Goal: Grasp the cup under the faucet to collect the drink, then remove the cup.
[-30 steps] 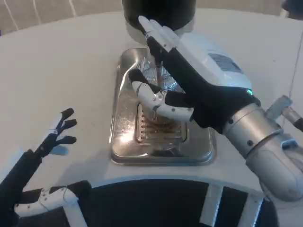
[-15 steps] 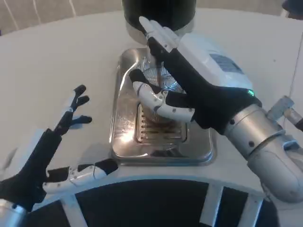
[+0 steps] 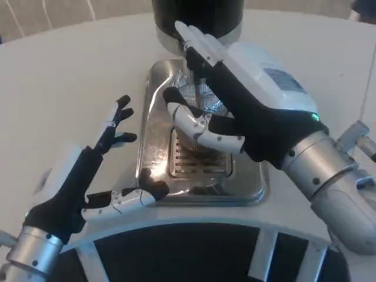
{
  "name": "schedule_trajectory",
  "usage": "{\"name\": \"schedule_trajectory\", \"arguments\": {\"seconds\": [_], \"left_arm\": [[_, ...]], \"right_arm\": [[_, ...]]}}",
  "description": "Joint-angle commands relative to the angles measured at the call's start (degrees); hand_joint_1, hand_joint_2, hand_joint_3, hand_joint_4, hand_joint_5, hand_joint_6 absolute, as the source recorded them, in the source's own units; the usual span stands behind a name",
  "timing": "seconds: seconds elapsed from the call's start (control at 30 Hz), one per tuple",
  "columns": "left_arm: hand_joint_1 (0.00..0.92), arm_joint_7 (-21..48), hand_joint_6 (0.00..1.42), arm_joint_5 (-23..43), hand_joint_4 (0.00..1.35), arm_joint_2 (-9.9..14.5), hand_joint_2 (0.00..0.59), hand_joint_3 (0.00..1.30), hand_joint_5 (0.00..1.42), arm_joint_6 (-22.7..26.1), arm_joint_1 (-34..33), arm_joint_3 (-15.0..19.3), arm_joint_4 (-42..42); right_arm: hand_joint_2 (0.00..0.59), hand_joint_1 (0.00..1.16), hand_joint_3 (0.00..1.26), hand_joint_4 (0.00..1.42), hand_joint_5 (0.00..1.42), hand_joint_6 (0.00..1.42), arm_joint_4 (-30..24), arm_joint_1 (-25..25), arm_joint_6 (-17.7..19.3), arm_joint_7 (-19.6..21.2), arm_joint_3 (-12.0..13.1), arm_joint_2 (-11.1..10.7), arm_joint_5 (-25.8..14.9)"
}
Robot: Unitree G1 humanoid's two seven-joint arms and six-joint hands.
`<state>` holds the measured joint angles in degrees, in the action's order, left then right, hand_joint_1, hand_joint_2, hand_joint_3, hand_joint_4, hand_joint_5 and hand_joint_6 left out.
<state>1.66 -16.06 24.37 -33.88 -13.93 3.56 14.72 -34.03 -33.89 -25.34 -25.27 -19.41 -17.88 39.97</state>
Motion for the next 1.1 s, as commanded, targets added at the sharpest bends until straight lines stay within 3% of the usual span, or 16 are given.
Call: {"name": "schedule_trajectory", "arguments": {"seconds": [0.03,1.1], "left_arm": [[0.380,-0.4,0.22,0.2,0.01,-0.3,0.043,0.00,0.23,-0.5,-1.4,-0.6,2.1],[0.357,-4.3,0.18,-3.0,0.00,-3.6,0.043,0.00,0.16,0.1,-13.4,-5.5,15.8]], "right_arm": [[0.567,0.34,0.00,0.00,0.00,0.00,-0.6,1.2,1.0,-2.2,-1.4,0.7,-0.9],[0.575,0.32,0.00,0.00,0.00,0.00,0.0,0.7,0.9,-2.8,-0.8,1.2,-0.8]]}}
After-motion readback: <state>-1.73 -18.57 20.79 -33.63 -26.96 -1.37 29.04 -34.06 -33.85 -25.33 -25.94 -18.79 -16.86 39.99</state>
